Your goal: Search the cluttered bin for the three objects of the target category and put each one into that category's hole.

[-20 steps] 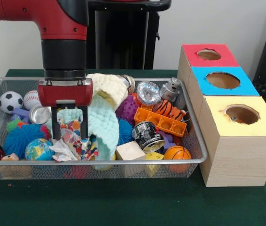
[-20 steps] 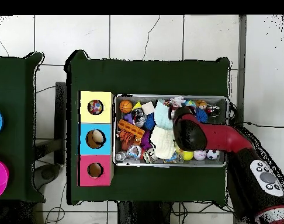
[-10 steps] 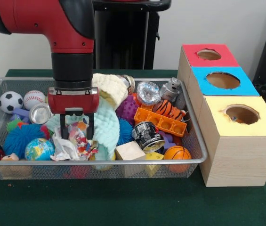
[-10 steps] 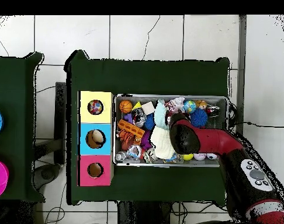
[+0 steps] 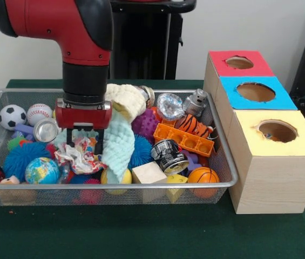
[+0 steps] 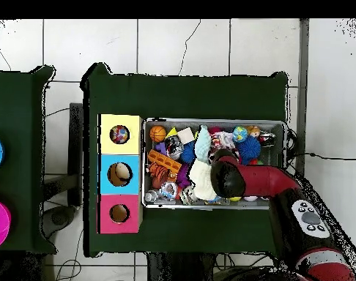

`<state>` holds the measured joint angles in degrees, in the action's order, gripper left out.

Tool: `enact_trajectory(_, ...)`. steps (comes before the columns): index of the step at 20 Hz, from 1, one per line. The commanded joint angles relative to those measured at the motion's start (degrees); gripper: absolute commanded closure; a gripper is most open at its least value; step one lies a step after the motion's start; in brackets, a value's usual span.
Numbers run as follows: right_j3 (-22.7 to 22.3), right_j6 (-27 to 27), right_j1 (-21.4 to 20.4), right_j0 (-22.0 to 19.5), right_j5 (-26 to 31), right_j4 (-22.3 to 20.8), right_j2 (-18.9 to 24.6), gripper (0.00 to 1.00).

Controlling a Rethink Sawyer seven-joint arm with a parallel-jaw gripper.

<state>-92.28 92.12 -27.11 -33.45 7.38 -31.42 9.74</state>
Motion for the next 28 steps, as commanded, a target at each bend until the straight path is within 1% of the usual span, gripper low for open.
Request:
enact_trajectory(1,2.73,2.53,3.09,-2.37,-4.08,-5.11,-0.95,0.0)
enact_trajectory(2,2.08,2.45,2.98,-3.89,-5.78,-5.48,0.99,0.0)
enact_trajectory(3,1.96,2.92,2.88,-3.91,-8.16,-6.22,1.22,0.0)
enact_trajectory(4,2.19,2.67,2.76,-4.64,-8.87,-6.69,2.3,0.0)
enact_trajectory(7,2.31,3.31,2.51,-4.48,-9.24,-6.46,2.37,0.0)
enact_trajectory(9,2.2,3.28,2.59,-5.19,-8.61,-6.12,3.09,0.0)
enact_trajectory(12,2.14,2.36,2.92,-6.96,-8.18,-6.52,5.44,0.0)
enact_trajectory(14,2.2,2.52,3.15,-7.11,-7.95,-6.32,5.54,0.0)
enact_trajectory(15,2.12,2.74,3.18,-6.98,-7.92,-6.17,5.3,1.0)
enact_trajectory(20,2.53,2.59,3.58,-7.05,-5.38,-4.77,5.58,1.0)
enact_trajectory(27,3.21,3.67,3.55,-5.5,-4.6,-3.44,3.66,1.0)
enact_trajectory(28,2.5,4.29,2.56,-5.0,-4.28,-2.86,3.06,1.0)
